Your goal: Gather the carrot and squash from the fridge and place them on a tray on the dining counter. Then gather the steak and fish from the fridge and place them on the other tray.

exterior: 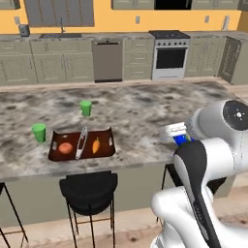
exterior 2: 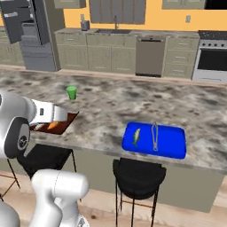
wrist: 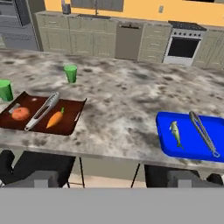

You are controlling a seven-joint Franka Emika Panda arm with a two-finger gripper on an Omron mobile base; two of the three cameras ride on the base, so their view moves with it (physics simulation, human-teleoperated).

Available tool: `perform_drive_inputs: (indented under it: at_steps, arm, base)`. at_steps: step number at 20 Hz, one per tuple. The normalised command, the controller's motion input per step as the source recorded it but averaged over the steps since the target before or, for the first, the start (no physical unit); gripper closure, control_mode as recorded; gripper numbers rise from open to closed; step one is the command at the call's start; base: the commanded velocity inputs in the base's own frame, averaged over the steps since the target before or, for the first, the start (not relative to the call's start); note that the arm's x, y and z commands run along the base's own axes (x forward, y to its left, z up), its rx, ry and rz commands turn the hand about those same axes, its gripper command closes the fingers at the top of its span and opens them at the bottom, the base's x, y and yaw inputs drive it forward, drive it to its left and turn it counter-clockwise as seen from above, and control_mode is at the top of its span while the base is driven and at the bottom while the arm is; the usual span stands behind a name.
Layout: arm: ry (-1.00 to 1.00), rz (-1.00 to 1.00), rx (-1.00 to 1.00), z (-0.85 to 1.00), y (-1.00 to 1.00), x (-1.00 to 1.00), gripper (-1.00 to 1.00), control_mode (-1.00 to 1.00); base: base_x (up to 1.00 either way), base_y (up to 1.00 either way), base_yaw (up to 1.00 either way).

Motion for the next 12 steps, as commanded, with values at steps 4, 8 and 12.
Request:
perform_drive_inputs:
  at_steps: [4,8,12]
  arm:
    - [0.0,0.0,0.0,0.0,0.0,0.0,-1.0,1.0]
    - [0.0,0.0,0.0,0.0,0.0,0.0,-1.0,1.0]
    - [0.0,0.0,0.0,0.0,0.0,0.0,-1.0,1.0]
  base:
    - [-0.08,1.0,0.0]
    - [-0.18,1.0,0.0]
    - [-0.28,1.0,0.0]
